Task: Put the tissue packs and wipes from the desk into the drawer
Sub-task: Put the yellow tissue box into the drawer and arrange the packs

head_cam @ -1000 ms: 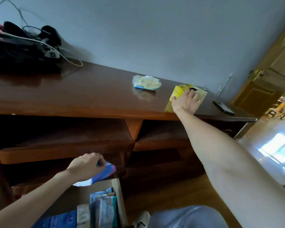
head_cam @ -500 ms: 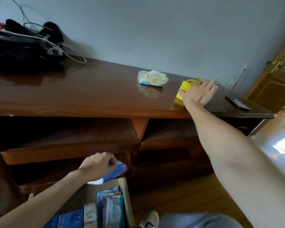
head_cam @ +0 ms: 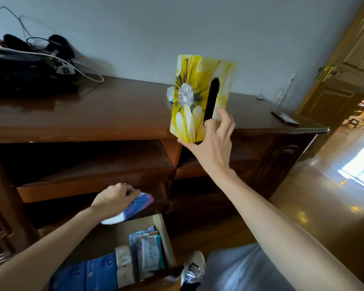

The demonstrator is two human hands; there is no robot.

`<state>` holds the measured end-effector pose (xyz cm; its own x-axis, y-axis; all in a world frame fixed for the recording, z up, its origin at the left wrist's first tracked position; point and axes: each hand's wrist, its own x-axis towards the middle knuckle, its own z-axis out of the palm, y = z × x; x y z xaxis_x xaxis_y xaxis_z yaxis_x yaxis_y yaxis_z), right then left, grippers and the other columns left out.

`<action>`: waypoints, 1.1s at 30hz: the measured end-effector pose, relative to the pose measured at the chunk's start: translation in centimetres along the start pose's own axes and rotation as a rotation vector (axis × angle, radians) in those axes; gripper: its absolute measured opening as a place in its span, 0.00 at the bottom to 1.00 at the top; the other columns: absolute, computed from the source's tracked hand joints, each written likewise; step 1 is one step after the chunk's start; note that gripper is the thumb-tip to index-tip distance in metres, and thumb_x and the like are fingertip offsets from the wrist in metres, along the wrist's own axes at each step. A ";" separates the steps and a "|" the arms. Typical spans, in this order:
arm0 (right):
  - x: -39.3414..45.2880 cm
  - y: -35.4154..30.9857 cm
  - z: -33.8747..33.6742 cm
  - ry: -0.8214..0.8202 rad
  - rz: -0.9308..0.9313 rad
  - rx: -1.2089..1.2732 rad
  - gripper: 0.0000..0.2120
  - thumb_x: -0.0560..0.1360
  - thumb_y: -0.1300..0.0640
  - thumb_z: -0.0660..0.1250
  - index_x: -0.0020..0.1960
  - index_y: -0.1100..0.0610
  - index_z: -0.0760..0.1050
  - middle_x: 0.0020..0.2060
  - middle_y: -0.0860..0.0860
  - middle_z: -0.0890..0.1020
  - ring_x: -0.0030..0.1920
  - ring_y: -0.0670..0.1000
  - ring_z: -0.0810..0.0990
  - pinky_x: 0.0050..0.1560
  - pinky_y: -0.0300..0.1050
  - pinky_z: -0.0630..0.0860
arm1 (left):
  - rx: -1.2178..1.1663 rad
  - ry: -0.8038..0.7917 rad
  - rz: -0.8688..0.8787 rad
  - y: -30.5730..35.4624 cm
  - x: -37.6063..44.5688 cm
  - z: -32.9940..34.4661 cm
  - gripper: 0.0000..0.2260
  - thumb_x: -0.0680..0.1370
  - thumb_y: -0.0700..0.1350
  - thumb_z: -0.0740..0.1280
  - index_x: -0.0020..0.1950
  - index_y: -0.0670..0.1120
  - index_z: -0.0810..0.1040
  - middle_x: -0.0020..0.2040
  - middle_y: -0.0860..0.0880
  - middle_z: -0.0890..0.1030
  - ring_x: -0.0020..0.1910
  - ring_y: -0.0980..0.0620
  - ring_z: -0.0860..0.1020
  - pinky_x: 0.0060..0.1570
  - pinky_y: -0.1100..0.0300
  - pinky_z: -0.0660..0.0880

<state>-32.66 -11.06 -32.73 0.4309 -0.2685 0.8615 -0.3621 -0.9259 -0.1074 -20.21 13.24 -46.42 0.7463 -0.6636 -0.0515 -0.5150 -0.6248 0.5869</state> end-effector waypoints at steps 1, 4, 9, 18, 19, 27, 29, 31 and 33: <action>-1.6 -0.6 -0.7 -0.002 -0.054 0.057 0.37 0.63 0.28 0.75 0.52 0.59 0.74 0.69 0.57 0.64 0.72 0.61 0.66 0.48 0.54 0.84 | -0.025 0.004 -0.019 -0.4 -0.5 -0.4 0.14 0.81 0.57 0.64 0.40 0.54 0.81 0.36 0.54 0.83 0.35 0.55 0.82 0.41 0.52 0.81; -7.0 -2.7 -1.9 -0.073 -0.226 0.260 0.38 0.63 0.32 0.78 0.53 0.65 0.80 0.67 0.55 0.65 0.68 0.61 0.73 0.45 0.48 0.83 | -0.120 0.050 -0.104 -2.3 -1.7 -1.6 0.19 0.81 0.59 0.62 0.36 0.53 0.84 0.35 0.53 0.85 0.34 0.54 0.83 0.43 0.50 0.81; -16.3 -4.7 -1.2 -0.333 -0.534 0.527 0.34 0.68 0.35 0.78 0.49 0.66 0.78 0.67 0.55 0.69 0.70 0.58 0.72 0.37 0.49 0.84 | -0.326 0.195 -0.336 -7.1 -3.8 -3.7 0.29 0.82 0.59 0.58 0.24 0.54 0.83 0.27 0.52 0.83 0.35 0.48 0.81 0.39 0.55 0.76; -25.4 -7.3 6.4 -0.898 -0.828 0.370 0.40 0.70 0.23 0.64 0.58 0.60 0.78 0.69 0.52 0.69 0.70 0.51 0.71 0.44 0.49 0.85 | -0.405 0.235 -0.602 -16.8 -7.4 -2.7 0.21 0.80 0.58 0.61 0.32 0.52 0.83 0.38 0.49 0.85 0.42 0.46 0.81 0.45 0.55 0.75; -25.3 -8.2 7.3 -0.994 -0.802 0.343 0.41 0.70 0.24 0.64 0.62 0.59 0.77 0.71 0.51 0.68 0.70 0.52 0.71 0.48 0.54 0.85 | -0.368 0.227 -0.604 -17.3 -7.7 -2.4 0.18 0.79 0.57 0.63 0.33 0.52 0.83 0.39 0.49 0.85 0.41 0.46 0.81 0.44 0.56 0.75; -24.5 -13.9 11.8 -1.118 -0.933 0.381 0.41 0.70 0.24 0.61 0.61 0.60 0.78 0.62 0.54 0.78 0.66 0.55 0.73 0.44 0.55 0.84 | -0.103 0.188 -0.546 -18.9 -9.2 -1.7 0.18 0.74 0.48 0.64 0.25 0.48 0.69 0.22 0.51 0.67 0.26 0.46 0.64 0.26 0.60 0.62; -24.5 -14.0 12.1 -1.115 -0.916 0.428 0.40 0.71 0.25 0.61 0.60 0.61 0.77 0.62 0.54 0.78 0.65 0.55 0.73 0.42 0.54 0.83 | -0.104 0.196 -0.569 -19.2 -9.3 -1.6 0.18 0.74 0.46 0.63 0.24 0.47 0.69 0.23 0.50 0.69 0.26 0.46 0.66 0.27 0.60 0.63; -24.4 -13.9 12.1 -1.139 -0.913 0.458 0.41 0.72 0.24 0.60 0.61 0.61 0.77 0.62 0.53 0.77 0.62 0.53 0.73 0.42 0.52 0.81 | -0.116 0.141 -0.580 -19.7 -9.5 -1.4 0.14 0.75 0.48 0.64 0.29 0.47 0.74 0.29 0.48 0.77 0.30 0.45 0.71 0.29 0.60 0.65; -24.5 -14.1 12.0 -1.189 -0.895 0.452 0.43 0.72 0.21 0.54 0.61 0.60 0.75 0.60 0.52 0.76 0.57 0.52 0.74 0.43 0.52 0.79 | -0.116 0.083 -0.583 -20.1 -9.8 -1.1 0.12 0.74 0.48 0.65 0.31 0.49 0.74 0.31 0.48 0.78 0.30 0.47 0.70 0.30 0.60 0.65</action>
<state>-28.16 5.40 -58.24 0.8256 0.5498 -0.1272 0.5382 -0.8349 -0.1152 -16.68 32.74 -56.77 0.9250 -0.1877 -0.3305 0.0349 -0.8239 0.5657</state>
